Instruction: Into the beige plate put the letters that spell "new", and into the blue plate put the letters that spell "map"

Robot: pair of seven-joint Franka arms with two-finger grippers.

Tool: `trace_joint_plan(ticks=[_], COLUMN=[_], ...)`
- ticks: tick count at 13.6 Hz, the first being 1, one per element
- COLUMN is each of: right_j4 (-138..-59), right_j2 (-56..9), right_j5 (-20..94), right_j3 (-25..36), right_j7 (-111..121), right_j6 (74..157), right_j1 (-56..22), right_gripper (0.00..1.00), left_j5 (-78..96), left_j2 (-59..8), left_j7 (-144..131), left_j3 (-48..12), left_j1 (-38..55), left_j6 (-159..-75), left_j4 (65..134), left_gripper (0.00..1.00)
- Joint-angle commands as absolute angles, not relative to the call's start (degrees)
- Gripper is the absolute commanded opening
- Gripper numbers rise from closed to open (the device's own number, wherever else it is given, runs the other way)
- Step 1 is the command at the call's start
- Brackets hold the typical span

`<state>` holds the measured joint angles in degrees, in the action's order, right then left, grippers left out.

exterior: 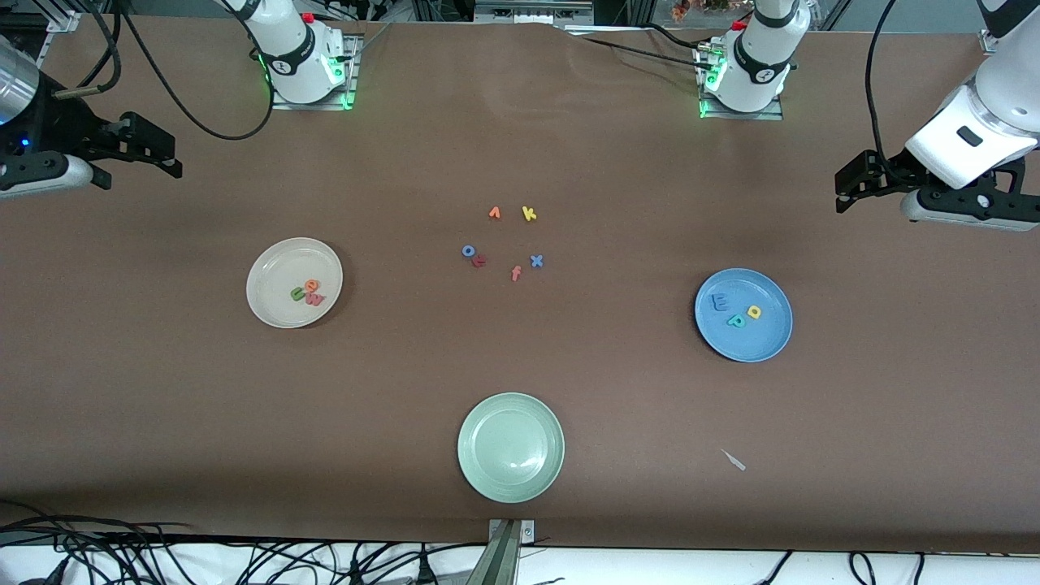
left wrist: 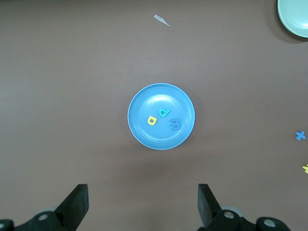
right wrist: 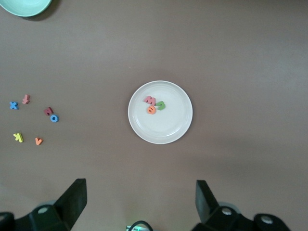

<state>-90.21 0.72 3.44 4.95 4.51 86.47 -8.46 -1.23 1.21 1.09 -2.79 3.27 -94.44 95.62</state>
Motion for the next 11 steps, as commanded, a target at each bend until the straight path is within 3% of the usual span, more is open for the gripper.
trace_joint_plan(ticks=[1, 11], right_j4=[-91.2, -90.4], right_j2=[0.9, 0.3], right_j5=[2.8, 2.5], right_j3=[5.4, 5.2], right_j7=[7.0, 6.5], right_j6=[86.6, 86.4], right_j1=[-7.7, -8.2], right_gripper=[1.0, 1.0], left_j5=[-0.2, -0.2], left_j2=[1.8, 1.8], left_j7=[0.9, 1.0], left_j3=[-2.8, -2.9], left_j1=[3.3, 3.3], left_j6=[-93.7, -93.7], left_j4=[95.3, 95.3], left_gripper=[1.0, 1.0])
